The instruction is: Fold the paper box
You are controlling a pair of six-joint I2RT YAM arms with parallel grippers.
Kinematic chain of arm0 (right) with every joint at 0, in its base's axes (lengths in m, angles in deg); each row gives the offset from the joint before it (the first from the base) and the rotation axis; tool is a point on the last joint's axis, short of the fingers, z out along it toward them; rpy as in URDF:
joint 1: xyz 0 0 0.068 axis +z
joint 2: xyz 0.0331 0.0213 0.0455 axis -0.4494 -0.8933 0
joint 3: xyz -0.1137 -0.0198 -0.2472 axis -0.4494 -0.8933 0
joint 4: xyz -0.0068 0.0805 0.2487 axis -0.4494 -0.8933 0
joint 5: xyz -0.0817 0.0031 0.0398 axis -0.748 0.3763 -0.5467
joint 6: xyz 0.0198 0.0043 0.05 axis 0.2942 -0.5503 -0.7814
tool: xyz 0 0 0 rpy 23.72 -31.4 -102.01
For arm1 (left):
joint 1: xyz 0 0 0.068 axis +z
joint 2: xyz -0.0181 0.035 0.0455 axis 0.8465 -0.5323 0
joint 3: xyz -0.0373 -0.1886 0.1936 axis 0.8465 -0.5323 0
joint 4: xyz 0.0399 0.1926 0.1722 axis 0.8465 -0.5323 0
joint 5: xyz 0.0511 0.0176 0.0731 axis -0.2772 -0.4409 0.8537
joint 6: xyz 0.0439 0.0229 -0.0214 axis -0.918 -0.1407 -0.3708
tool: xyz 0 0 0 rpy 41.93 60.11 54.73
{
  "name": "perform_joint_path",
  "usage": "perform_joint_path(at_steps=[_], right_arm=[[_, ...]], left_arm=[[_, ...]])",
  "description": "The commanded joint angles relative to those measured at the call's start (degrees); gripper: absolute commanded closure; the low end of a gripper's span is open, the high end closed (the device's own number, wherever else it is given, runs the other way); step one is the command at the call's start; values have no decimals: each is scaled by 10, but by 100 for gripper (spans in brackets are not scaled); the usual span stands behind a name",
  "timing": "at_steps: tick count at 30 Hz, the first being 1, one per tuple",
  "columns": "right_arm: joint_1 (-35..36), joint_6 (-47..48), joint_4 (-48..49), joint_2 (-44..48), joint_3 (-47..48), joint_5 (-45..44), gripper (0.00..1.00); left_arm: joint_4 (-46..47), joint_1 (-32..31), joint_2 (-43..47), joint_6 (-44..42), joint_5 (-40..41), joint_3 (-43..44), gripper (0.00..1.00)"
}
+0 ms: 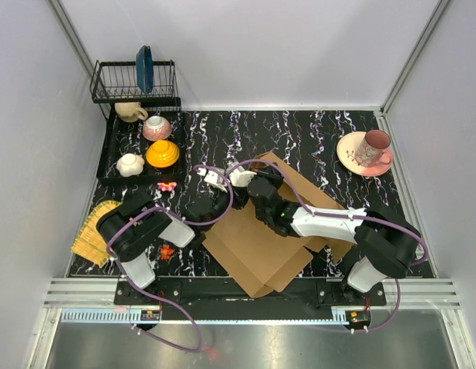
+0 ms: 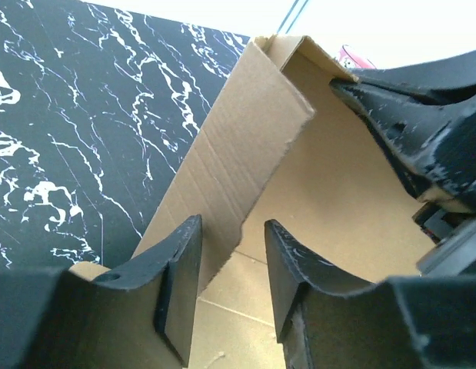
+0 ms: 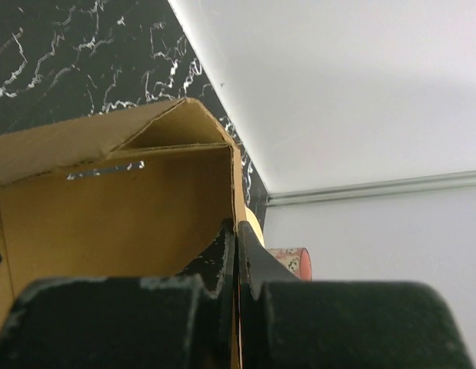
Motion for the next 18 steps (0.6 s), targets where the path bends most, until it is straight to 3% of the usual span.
perform_joint_path(at_steps=[1,6,18], right_arm=[[13,-43,-15,6,-3,34,100],[13,-45,-16,5,-5,34,100],[13,-48,-18,4,-2,35,100]], left_arm=[[182,-16,2,-24,-15,-5,56],[182,-12,42,-47,-3,-36,43],[182,23,197,-79,22,-155,36]])
